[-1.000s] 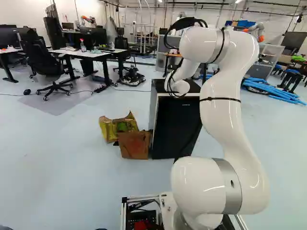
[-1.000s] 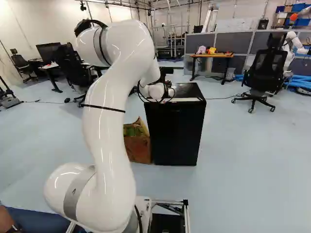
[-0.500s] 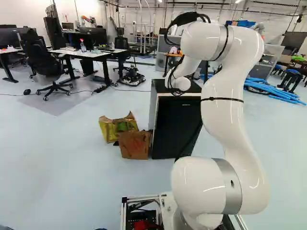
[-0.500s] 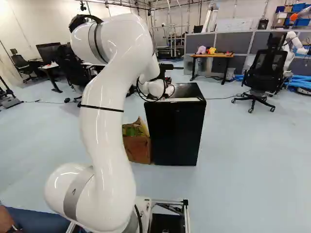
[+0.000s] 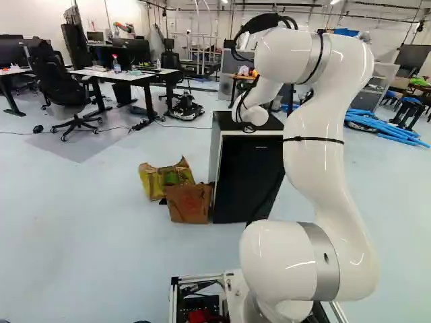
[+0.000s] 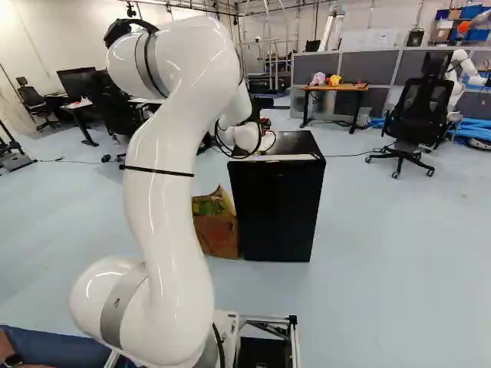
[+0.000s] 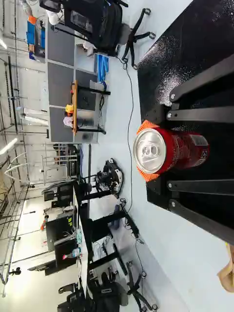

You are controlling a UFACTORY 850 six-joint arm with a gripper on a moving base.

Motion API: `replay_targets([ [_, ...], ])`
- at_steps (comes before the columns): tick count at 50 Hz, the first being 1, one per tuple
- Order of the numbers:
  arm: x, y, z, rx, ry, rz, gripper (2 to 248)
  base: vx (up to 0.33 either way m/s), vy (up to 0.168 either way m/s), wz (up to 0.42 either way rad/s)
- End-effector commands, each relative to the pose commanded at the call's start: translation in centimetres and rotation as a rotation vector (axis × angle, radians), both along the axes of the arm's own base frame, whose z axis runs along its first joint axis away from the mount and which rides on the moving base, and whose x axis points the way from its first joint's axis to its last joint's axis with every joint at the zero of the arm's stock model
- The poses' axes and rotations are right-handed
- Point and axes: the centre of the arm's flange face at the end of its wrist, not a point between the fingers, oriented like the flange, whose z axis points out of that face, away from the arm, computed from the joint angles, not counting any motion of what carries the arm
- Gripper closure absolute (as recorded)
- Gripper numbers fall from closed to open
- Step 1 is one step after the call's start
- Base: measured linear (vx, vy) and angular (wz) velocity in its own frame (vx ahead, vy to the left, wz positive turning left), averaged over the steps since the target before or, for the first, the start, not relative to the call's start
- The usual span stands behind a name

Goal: Grab a drink from the fridge

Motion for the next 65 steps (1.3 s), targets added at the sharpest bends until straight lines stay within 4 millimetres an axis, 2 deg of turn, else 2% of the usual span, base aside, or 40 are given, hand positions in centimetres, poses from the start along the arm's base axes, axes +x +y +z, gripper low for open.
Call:
replay_targets([
  [18,-1.1,0.6,0.3,0.000,0.007,0.003,150,0.000,0.000,0.000],
  [34,-3.0,1.5,0.8,0.001,0.018,0.007,150,0.000,0.000,0.000],
  [50,-5.9,2.8,1.3,0.002,0.035,0.014,150,0.000,0.000,0.000],
  [65,-9.7,4.3,1.7,0.002,0.056,0.022,150,0.000,0.000,0.000],
])
